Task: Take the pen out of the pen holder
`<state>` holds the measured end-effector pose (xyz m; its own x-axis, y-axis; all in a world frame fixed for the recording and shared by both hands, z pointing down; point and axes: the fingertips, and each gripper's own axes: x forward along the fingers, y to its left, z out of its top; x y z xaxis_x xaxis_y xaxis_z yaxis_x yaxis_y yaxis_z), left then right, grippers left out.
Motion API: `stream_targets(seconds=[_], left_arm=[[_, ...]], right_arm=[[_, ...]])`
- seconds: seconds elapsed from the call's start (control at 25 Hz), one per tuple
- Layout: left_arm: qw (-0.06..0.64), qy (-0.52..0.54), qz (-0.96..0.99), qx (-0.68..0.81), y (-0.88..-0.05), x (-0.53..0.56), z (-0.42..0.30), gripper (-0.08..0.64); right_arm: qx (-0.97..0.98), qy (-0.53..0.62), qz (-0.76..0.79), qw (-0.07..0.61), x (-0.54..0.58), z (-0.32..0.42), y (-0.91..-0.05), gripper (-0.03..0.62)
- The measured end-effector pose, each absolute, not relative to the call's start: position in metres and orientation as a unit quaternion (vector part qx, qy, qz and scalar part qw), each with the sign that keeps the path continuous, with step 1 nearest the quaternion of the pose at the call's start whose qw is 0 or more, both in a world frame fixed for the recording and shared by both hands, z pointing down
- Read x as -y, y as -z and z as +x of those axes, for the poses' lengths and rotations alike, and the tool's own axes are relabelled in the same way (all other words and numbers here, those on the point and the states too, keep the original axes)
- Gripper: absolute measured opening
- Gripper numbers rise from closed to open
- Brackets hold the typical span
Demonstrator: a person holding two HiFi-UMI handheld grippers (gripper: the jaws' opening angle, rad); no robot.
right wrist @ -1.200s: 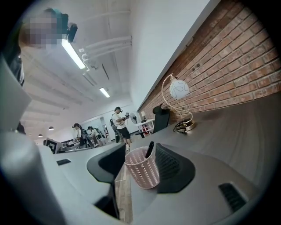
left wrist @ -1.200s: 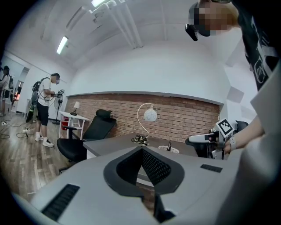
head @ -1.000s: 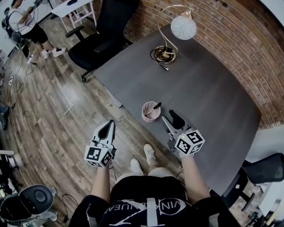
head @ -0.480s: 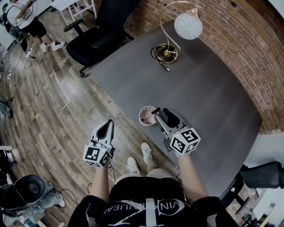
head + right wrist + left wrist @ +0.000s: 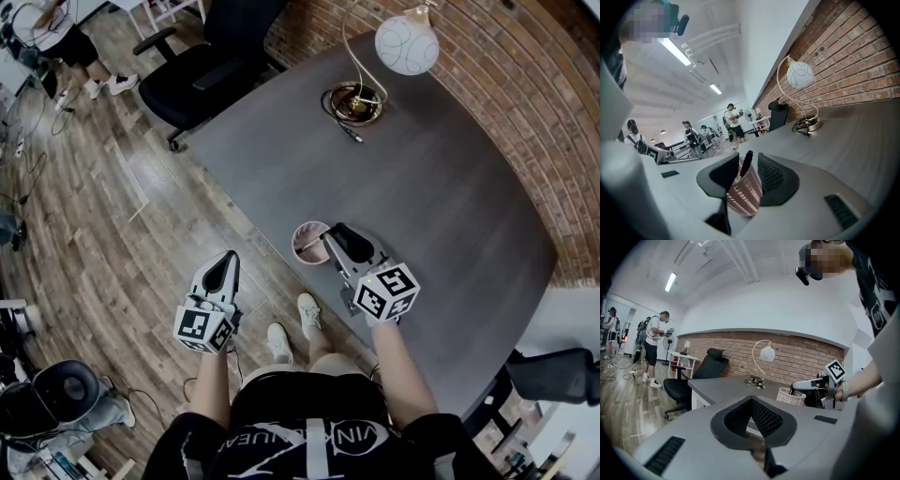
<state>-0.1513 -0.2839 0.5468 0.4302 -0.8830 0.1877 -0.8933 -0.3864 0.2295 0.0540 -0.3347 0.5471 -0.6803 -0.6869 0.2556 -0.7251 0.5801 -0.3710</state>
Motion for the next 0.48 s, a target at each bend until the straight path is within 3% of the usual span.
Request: stream_targets(seconds=[0.48], left_arm=[[0.159,-0.022,0.83,0.534,-0.5531,0.2793,-0.1473,0.012]], right_arm=[[0.891,-0.213,0.397,0.047,0.3358,0.0526,-0.5462,0.073]])
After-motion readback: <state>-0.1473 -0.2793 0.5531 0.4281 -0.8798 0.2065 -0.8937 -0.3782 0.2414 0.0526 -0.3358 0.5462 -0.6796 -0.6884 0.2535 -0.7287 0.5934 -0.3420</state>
